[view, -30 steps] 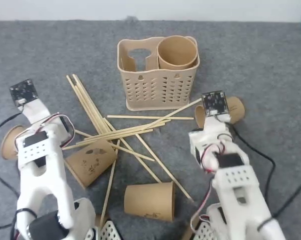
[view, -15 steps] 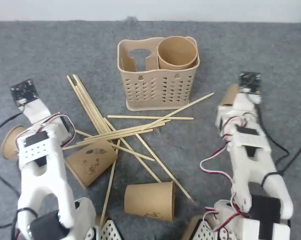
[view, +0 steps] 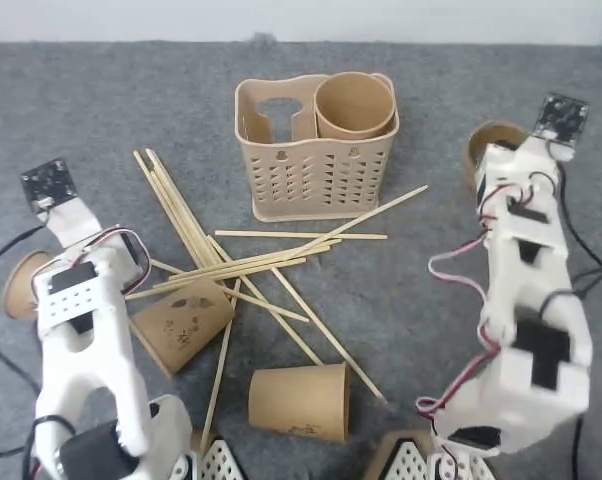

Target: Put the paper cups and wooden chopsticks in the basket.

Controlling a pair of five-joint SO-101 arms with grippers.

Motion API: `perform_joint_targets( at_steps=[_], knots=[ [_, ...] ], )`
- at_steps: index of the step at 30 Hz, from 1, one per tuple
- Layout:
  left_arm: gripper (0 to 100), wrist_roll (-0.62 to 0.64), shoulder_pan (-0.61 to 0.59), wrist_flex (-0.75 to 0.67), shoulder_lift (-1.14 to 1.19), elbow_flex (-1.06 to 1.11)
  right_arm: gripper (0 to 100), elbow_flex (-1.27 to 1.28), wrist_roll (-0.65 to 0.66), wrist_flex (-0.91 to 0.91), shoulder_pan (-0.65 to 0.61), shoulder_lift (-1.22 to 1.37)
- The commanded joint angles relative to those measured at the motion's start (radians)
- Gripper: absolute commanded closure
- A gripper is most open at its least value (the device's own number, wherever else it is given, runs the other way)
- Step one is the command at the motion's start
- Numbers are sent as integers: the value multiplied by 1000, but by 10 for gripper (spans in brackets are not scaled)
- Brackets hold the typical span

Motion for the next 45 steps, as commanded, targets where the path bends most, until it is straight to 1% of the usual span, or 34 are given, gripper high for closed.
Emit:
perform_joint_targets(
  at_steps=[1, 6, 10, 13, 19, 21, 24, 29, 34, 38, 43, 45],
  knots=[
    [970, 0, 11, -28, 3, -7, 991, -118, -12, 114, 1, -38],
    [969, 0, 11, -28, 3, -7, 989, -209, -86, 435, -18, -234],
    [969, 0, 11, -28, 3, -7, 988, -287, -57, 616, -21, -355],
    [969, 0, 11, -28, 3, -7, 988, -330, -54, 713, -15, -374],
    [969, 0, 11, -28, 3, -7, 987, -396, -54, 881, -13, -314],
    [969, 0, 9, -28, 3, -7, 956, -451, -55, 954, -15, -265],
    [969, 0, 6, -28, 3, -7, 871, -585, -58, 1102, -16, -179],
    [970, 0, 6, -28, 3, -7, 858, -864, -63, 1311, 1, -18],
    [970, 0, 5, -26, 3, -5, 859, -1062, -103, 1374, 41, 159],
    [970, 0, 5, -26, 3, -5, 859, -1137, -107, 1360, 58, 283],
    [970, 0, 5, -26, 3, -5, 860, -1212, -201, 1326, 90, 418],
    [970, 0, 5, -28, 3, -5, 887, -1227, -212, 1326, 93, 458]
  ],
)
